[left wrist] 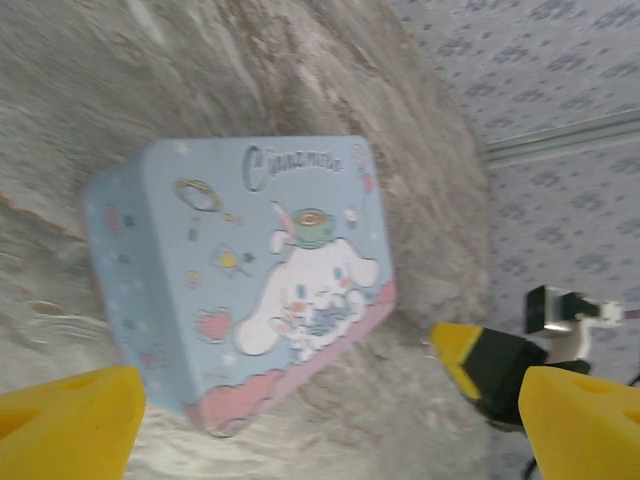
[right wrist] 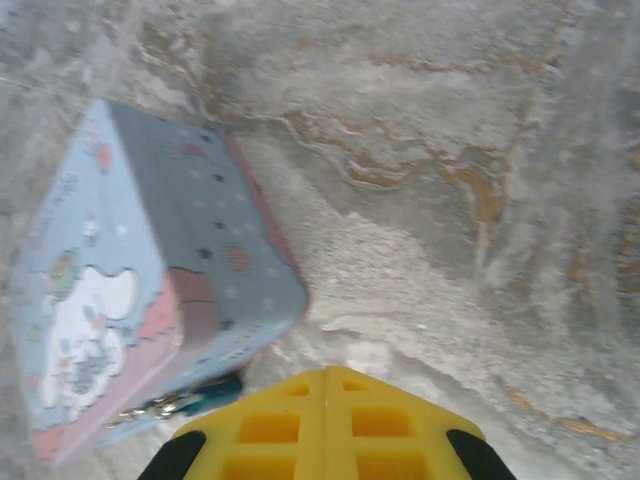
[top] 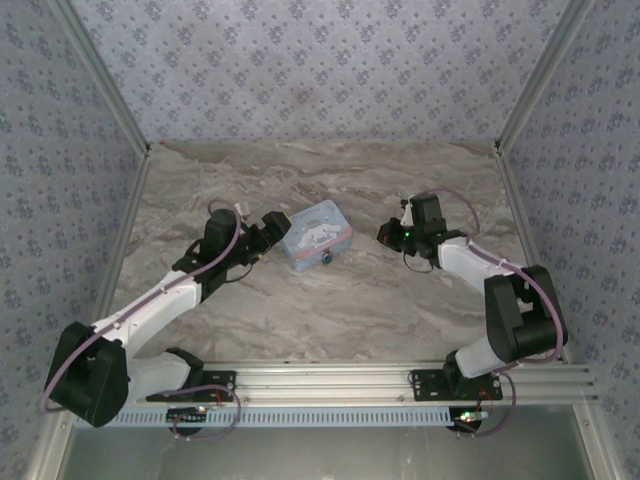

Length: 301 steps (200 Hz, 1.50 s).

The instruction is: Unlock the padlock with the key

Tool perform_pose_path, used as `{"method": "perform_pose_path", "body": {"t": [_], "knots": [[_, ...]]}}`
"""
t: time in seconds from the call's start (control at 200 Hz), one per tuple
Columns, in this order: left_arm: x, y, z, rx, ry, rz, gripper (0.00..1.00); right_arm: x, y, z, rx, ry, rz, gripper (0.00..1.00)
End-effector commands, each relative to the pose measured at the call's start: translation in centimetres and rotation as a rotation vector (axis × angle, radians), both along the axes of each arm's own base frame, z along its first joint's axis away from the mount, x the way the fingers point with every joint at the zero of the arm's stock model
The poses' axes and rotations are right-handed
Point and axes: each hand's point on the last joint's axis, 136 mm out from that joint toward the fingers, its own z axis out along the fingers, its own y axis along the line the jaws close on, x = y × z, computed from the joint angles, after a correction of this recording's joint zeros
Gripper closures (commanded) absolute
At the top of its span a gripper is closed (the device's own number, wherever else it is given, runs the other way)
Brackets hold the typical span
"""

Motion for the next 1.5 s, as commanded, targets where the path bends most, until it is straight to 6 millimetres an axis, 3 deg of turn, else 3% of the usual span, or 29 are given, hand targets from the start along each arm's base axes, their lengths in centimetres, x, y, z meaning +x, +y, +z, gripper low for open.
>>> {"method": "perform_pose_path", "body": {"t": [0.0,0.43,0.645,0.904,1.084,1.499], "knots": [[0.0,-2.0,1.1,-0.218,0.056,0.012,0.06,-0.1,1.8,2.8,0.110,-0.050,0.023,1.00],[-0.1,-8.0,1.7,-0.542,0.173,0.009,0.19,-2.4,7.5,8.2,0.204,-0.165,0.171,1.00],[-0.2,-11.2,1.3,-0.644,0.221,-0.014,0.26,-4.0,10.0,9.2,0.217,-0.180,0.238,1.00],[0.0,-13.2,0.7,-0.713,0.246,-0.020,0.31,-5.4,11.4,9.4,0.222,-0.182,0.283,1.00],[0.0,-13.6,0.6,-0.727,0.247,-0.011,0.35,-6.0,12.0,9.4,0.227,-0.177,0.302,1.00],[0.1,-13.3,0.6,-0.727,0.240,0.005,0.53,-6.6,11.9,9.1,0.220,-0.167,0.307,1.00]]}}
